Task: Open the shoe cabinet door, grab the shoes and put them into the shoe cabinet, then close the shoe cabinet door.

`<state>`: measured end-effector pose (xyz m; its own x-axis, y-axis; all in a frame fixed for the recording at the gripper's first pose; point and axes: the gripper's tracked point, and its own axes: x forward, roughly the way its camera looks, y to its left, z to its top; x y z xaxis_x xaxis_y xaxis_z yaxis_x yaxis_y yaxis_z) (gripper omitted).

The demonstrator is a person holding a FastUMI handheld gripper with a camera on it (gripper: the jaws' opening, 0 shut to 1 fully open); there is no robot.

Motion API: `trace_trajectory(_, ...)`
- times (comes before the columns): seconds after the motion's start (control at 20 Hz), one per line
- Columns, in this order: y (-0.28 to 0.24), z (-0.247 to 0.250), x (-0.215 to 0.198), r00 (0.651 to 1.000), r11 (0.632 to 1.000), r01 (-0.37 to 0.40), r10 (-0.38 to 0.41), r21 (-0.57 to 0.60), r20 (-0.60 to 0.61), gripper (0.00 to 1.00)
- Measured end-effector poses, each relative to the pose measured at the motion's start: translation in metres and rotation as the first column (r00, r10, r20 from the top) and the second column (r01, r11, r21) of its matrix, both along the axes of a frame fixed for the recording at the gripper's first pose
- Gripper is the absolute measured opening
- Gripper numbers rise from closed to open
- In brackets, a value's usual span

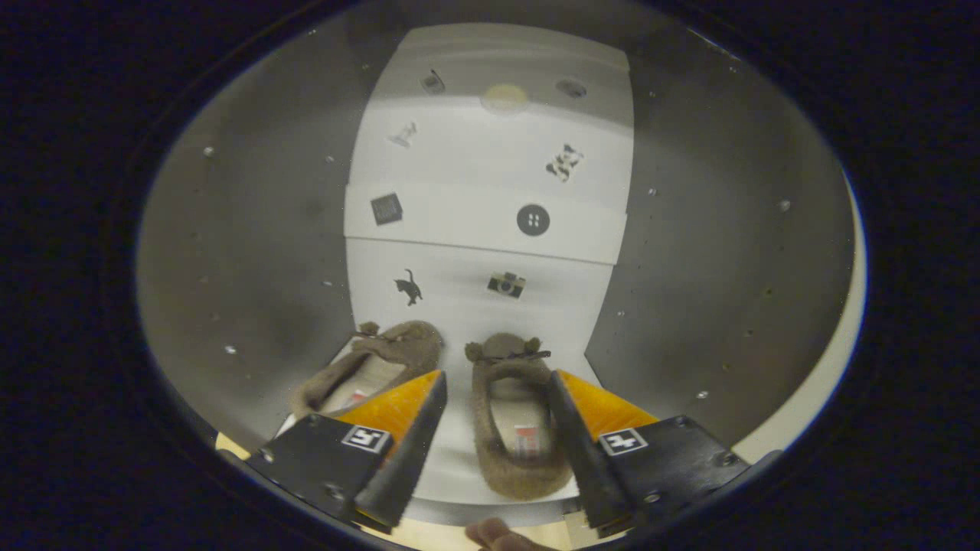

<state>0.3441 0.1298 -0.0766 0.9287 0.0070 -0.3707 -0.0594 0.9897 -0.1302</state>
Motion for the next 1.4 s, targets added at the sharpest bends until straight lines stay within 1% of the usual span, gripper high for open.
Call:
trace_trajectory(0.1, 0.009, 0.023, -0.032, 0.999, 1.0, -0.026, 0.026, -0.004, 0.044, 0.94)
trace_trajectory(0.2, 0.019, 0.05, -0.067, 0.994, 0.999, -0.05, 0.049, 0.005, 0.098, 0.94)
trace_trajectory(0.35, 0.029, 0.081, -0.122, 0.988, 0.998, -0.058, 0.055, 0.021, 0.144, 1.0)
trace_trajectory(0.55, 0.034, 0.118, -0.191, 0.981, 0.998, -0.067, 0.065, 0.005, 0.184, 1.0)
trace_trajectory(0.7, 0.033, 0.153, -0.244, 0.959, 0.996, -0.084, 0.076, 0.016, 0.274, 1.0)
trace_trajectory(0.8, 0.027, 0.166, -0.278, 0.946, 0.996, -0.088, 0.079, 0.015, 0.315, 1.0)
trace_trajectory(1.05, 0.013, 0.166, -0.363, 0.936, 0.983, -0.186, 0.178, -0.001, 0.304, 1.0)
trace_trajectory(1.1, 0.005, 0.168, -0.378, 0.928, 0.979, -0.204, 0.195, -0.005, 0.319, 1.0)
trace_trajectory(1.2, -0.017, 0.169, -0.403, 0.917, 0.978, -0.207, 0.197, -0.008, 0.347, 1.0)
trace_trajectory(1.3, -0.046, 0.173, -0.425, 0.905, 0.981, -0.193, 0.181, -0.009, 0.385, 1.0)
trace_trajectory(1.4, -0.085, 0.182, -0.447, 0.89, 0.988, -0.151, 0.145, -0.02, 0.432, 1.0)
